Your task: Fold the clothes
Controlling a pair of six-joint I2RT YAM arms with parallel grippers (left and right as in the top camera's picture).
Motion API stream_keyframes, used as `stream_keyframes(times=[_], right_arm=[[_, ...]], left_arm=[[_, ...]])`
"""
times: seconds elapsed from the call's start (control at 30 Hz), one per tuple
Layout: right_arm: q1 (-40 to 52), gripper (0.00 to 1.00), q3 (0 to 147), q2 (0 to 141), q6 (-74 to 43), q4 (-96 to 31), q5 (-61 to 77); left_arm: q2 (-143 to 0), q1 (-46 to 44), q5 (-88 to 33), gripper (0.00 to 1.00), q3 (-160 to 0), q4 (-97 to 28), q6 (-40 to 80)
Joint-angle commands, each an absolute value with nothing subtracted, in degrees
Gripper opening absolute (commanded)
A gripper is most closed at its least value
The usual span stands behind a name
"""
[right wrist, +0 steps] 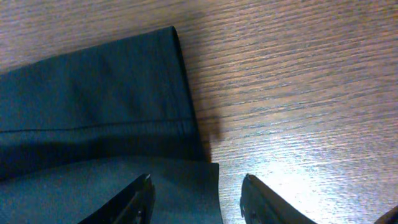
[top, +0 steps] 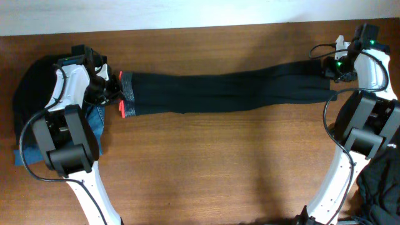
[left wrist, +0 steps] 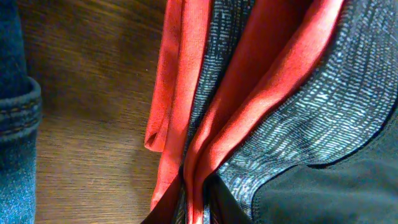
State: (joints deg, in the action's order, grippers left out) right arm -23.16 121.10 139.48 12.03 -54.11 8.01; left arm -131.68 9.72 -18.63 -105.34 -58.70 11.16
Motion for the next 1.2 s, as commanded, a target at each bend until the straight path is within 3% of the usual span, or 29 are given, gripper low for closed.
stream_keyframes(times=[0.0,0.57,0.73,0.8,1.17], right_arm=[[-23.27,0.5,122.15,140.0,11.94,-53.93,7.73],[-23.24,0.47,119.13,140.11,11.94,-53.06,7.75],[-23.27,0.25,119.13,140.11,11.92,-53.06,7.75],[-23.27,0.04,119.15,140.11,11.92,-53.06,7.75],[-23.38,0.04,127.24,139.87,6.22,-52.77,7.7]], left_arm=[[-129.36,9.8,-18.2,0.13,-106.17,-58.57,10.46],[-129.36,9.8,-18.02,0.13,-106.17,-58.57,10.46],[-129.36,9.8,-18.02,0.13,-106.17,-58.54,10.46],[-129.36,9.8,-18.02,0.13,-106.17,-58.54,10.46],[-129.36,9.8,-18.0,0.13,-106.17,-58.54,10.46]])
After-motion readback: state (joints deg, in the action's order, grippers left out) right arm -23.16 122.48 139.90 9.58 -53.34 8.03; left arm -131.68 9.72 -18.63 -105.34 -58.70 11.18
